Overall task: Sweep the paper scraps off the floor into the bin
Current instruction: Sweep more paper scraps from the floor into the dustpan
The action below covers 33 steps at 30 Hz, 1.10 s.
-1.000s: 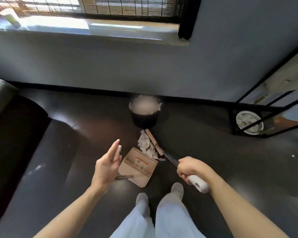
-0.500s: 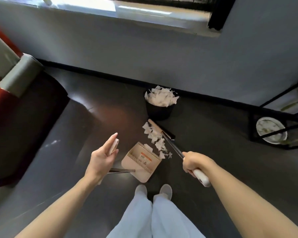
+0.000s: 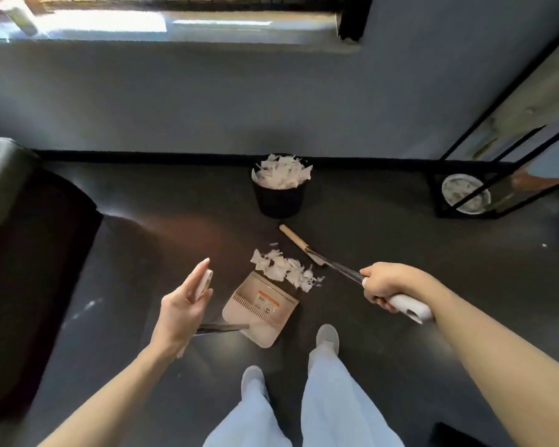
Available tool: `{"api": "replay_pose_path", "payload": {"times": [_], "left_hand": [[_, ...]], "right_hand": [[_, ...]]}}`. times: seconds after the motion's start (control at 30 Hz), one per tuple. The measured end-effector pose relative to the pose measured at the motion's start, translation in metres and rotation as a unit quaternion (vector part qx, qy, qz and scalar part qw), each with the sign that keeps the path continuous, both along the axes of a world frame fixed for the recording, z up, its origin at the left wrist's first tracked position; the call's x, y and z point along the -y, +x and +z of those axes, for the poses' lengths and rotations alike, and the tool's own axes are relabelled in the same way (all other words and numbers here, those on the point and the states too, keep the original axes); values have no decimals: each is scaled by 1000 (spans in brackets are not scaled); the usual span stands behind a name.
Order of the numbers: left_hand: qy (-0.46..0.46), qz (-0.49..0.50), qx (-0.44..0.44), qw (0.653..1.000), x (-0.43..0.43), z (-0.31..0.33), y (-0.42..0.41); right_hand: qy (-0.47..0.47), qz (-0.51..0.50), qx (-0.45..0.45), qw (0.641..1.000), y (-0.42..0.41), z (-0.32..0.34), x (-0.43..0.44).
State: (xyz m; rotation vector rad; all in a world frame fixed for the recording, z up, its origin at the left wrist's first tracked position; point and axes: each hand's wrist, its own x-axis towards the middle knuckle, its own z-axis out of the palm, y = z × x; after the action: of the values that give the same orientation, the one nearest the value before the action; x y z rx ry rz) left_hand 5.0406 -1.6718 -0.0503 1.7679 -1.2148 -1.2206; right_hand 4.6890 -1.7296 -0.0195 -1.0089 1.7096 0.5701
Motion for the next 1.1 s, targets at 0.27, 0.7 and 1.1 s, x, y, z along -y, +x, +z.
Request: {"api": "replay_pose_path", "payload": {"times": [0.27,0.7,1.1], "left_hand": [[-14,1,14,1000,0,5,33],[-25,-67,92,993,48,-6,22],[-3,-53,70,996,41,-7,48]], "right_hand": [[43,-337,37,940,38,-49,-72],[47,-367,58,927,97,-61,-119],[-7,-150,10,989,83,-28,-62]]}}
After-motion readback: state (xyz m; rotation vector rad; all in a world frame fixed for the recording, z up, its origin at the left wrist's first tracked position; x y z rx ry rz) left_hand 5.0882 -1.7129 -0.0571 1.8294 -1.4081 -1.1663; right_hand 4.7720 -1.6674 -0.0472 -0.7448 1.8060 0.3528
